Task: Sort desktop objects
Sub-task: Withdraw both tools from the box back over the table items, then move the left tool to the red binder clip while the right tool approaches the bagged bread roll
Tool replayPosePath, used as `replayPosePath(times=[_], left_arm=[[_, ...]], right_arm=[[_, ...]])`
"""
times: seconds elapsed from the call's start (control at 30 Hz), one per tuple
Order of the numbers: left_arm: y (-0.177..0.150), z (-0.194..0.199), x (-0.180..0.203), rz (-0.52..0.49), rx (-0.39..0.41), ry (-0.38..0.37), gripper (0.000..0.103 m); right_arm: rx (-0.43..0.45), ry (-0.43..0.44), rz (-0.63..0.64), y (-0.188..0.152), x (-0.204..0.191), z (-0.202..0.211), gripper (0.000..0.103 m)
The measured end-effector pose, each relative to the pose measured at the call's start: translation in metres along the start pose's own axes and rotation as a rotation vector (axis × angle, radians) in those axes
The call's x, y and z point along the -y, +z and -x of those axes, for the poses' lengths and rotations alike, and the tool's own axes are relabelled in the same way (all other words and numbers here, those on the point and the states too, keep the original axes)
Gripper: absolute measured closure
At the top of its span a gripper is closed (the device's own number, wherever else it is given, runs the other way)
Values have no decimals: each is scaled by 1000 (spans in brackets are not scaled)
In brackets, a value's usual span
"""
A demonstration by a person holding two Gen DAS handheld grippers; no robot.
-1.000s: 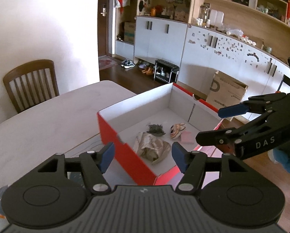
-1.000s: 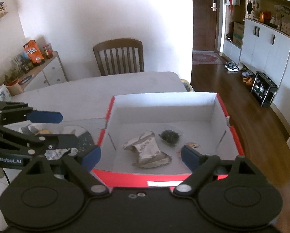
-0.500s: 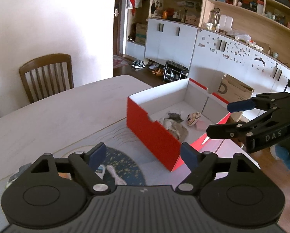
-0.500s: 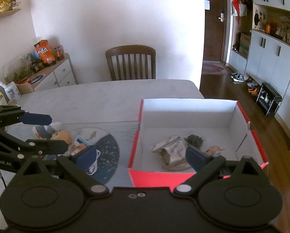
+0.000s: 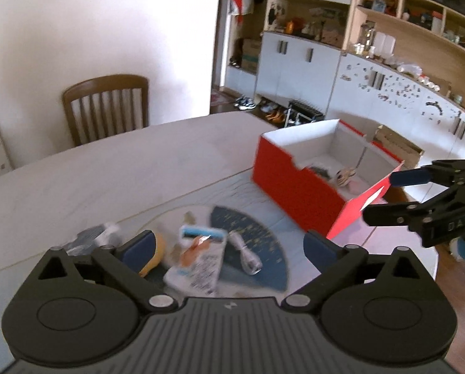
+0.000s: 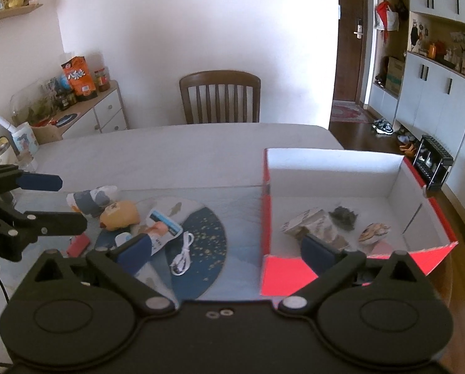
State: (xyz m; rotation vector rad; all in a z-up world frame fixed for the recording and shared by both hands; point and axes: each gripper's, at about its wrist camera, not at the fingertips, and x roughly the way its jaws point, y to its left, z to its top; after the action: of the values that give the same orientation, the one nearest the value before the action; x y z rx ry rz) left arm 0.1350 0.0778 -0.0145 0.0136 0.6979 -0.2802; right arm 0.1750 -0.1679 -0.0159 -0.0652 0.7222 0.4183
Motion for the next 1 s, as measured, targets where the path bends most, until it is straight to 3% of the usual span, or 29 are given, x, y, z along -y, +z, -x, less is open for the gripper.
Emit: replayPosePath(times=[0.6,1.0], left_arm=[[-59,-13,-74,58,-104,101,1],[-77,-41,-101,71,-158,141,1]], right_arm=[[-34,55,42,-26,-79,-29,0],[-61,110,104,-43,-123,-61,0]])
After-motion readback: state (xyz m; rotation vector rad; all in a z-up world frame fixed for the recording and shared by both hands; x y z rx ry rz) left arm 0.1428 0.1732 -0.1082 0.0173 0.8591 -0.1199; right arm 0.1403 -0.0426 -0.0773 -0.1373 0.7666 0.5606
